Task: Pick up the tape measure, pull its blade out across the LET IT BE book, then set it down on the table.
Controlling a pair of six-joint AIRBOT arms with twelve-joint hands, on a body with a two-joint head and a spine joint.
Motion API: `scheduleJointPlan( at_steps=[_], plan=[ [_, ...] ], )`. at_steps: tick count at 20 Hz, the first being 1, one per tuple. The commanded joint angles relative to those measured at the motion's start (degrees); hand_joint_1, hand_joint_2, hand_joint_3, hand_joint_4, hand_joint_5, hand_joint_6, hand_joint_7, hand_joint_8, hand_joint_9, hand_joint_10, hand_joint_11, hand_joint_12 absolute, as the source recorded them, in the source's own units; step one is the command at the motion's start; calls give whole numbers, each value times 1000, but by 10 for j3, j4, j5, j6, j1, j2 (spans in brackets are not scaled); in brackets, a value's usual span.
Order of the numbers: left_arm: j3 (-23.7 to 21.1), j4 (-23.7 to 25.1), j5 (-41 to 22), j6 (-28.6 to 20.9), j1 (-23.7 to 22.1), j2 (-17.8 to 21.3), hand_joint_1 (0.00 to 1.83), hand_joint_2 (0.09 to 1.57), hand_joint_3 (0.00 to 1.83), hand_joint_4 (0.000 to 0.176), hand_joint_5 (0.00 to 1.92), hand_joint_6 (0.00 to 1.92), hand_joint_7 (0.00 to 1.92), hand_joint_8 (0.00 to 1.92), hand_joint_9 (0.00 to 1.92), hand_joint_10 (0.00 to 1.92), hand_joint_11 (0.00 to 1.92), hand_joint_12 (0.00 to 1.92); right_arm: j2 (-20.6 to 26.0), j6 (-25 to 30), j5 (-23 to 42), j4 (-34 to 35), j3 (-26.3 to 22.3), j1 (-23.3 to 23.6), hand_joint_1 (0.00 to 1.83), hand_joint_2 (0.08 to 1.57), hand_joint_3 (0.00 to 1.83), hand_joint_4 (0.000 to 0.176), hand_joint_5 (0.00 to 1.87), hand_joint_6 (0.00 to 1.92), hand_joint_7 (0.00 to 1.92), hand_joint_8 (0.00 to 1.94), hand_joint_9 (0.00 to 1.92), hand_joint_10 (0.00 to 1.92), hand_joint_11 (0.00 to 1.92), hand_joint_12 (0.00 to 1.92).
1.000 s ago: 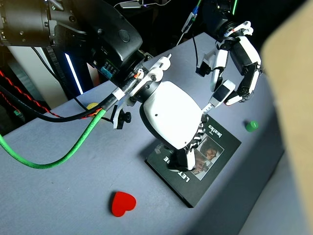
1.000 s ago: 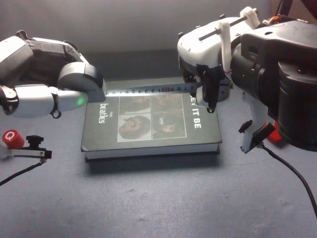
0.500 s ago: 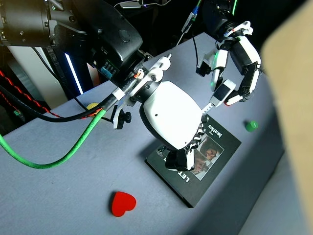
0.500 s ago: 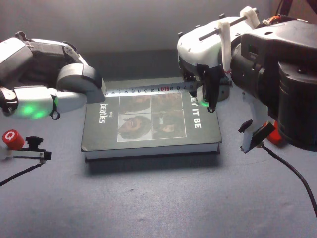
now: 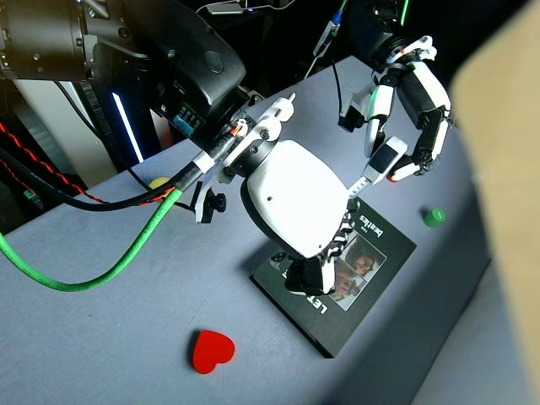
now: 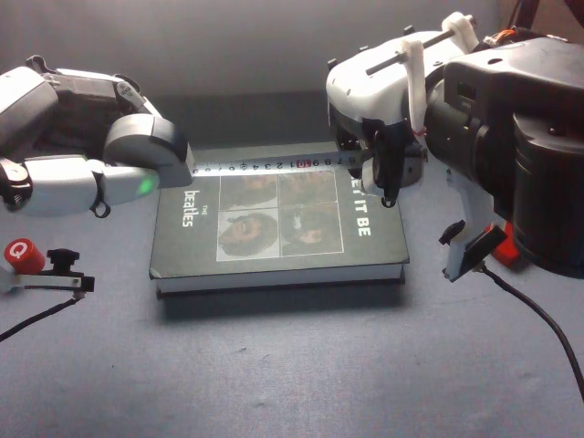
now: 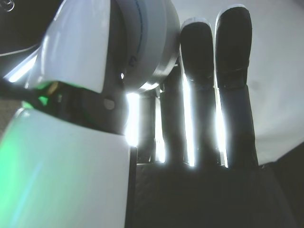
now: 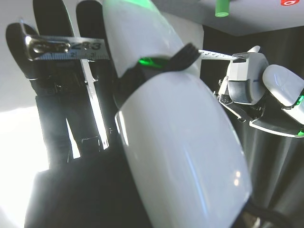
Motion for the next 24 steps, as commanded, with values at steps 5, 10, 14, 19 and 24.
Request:
scheduleJointPlan(
  at_steps=[5, 10, 14, 19, 24],
  plan=[
    [-1, -12, -83, -9, 0, 0, 1370, 1151, 0, 0, 769, 998, 958, 1064, 883, 1338, 882, 1209, 2, 1, -2, -46, -1, 1, 830, 1049, 0, 0, 676, 14, 804, 6, 808, 0, 418, 972],
    [-2, -22, -88, -9, 1, -1, 1382, 1116, 1, 0, 833, 895, 1040, 955, 961, 1268, 902, 1176, 1, 1, -2, -48, -1, -1, 850, 1043, 0, 0, 765, 16, 871, 15, 838, 9, 448, 959],
    [-3, -25, -88, -9, 1, -2, 1381, 1122, 1, 0, 815, 922, 1040, 960, 938, 1284, 883, 1177, 2, 2, 3, -59, -1, -2, 861, 1050, 2, 0, 771, 13, 880, 14, 856, 15, 492, 978],
    [-3, -25, -90, -9, 5, -2, 1380, 1126, 0, 0, 804, 935, 1015, 988, 955, 1281, 894, 1181, 5, 9, 5, -80, -1, -2, 862, 1051, 2, 0, 791, 16, 890, 14, 859, 14, 487, 975],
    [-3, -26, -91, -10, 4, -2, 1380, 1123, 0, 0, 809, 940, 1020, 978, 961, 1269, 886, 1180, 5, 12, 8, -90, -1, -2, 866, 1054, 2, 0, 794, 13, 896, 12, 871, 17, 484, 970]
  ],
)
